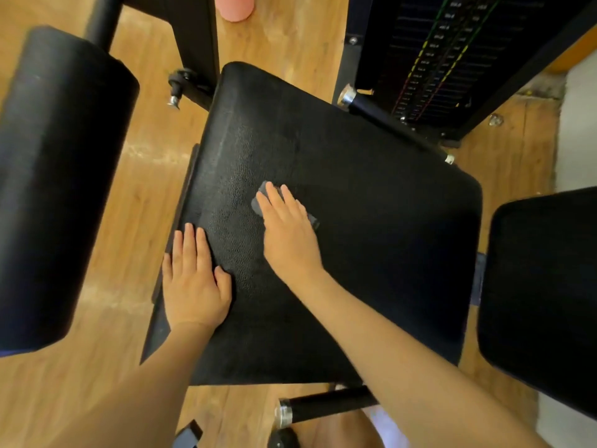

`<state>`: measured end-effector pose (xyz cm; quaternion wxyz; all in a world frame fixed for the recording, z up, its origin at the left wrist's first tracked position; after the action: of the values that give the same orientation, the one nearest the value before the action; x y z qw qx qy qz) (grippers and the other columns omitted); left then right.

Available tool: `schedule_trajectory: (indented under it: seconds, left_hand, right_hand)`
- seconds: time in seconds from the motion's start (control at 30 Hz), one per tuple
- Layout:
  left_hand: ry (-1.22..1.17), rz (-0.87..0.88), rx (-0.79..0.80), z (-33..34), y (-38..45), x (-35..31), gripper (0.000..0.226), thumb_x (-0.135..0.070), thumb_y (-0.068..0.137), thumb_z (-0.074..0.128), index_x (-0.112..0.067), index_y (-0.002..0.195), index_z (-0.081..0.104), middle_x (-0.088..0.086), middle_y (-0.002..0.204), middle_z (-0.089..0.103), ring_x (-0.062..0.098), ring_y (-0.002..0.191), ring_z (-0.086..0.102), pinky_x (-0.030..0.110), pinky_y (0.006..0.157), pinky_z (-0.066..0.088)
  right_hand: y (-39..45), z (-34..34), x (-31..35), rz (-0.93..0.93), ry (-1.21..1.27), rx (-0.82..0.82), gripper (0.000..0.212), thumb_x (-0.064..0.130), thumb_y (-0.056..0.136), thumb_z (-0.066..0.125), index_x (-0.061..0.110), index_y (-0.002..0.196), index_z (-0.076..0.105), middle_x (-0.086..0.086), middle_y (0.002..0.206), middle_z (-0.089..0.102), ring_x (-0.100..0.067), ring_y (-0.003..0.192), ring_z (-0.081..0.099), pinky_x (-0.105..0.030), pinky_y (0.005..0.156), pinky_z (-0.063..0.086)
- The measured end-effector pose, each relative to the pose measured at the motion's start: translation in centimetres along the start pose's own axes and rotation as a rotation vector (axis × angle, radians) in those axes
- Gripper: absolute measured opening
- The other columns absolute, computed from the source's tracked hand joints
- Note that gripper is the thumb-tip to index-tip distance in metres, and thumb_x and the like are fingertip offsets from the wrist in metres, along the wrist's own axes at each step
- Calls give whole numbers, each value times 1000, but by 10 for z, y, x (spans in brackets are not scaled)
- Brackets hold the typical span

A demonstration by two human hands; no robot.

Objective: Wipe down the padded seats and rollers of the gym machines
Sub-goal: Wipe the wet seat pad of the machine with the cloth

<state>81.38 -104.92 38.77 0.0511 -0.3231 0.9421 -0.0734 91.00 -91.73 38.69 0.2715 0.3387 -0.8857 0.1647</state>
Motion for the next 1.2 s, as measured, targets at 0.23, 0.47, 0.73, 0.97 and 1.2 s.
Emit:
schedule_trajectory:
  seconds: [0.23,0.47,0.73,0.97,1.2]
  left_hand:
    - [-12,-3,-19,1,0,1,70,-31,82,27,0,144,30,17,153,25,32,142,19,52,112,20]
    - [-5,-4,-17,1,0,1,69,-31,83,27,0,144,30,18,153,26,32,142,19,52,112,21]
    - [13,-1,10,4,0,4,69,-32,84,26,0,145,27,17,153,23,31,143,17,53,113,21]
    - [-8,2,-5,3,-1,3,69,-33,84,26,-1,145,27,16,153,24,30,142,18,51,114,19]
    - [2,-3,4,4,0,5,68,-30,83,29,-1,144,30,16,152,27,31,141,20,52,112,23]
  right_hand:
    - [-64,-51,-150,423,-117,-154,52,0,89,45,11,139,40,-5,150,33,-24,140,24,-41,112,25]
    - [-58,-46,-140,874,52,-375,51,4,95,37,12,145,29,-3,155,19,-21,143,12,-35,114,10]
    - [20,21,47,-109,40,-69,53,0,80,52,6,133,47,-11,144,40,-31,134,31,-45,107,25]
    - [5,8,12,-608,-211,174,57,-4,79,56,7,134,47,-10,143,42,-31,135,33,-42,109,24]
    - [-10,3,-11,-537,-273,118,59,-4,76,61,11,132,49,-7,141,45,-27,133,35,-38,109,20]
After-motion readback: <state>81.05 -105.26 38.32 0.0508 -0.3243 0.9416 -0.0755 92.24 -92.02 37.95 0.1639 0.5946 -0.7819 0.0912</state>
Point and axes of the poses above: each hand's wrist, its own y-axis towards the middle knuckle, its own z-axis out of the palm, x = y × z, the point moved 5 cm from there along y, towards the middle knuckle
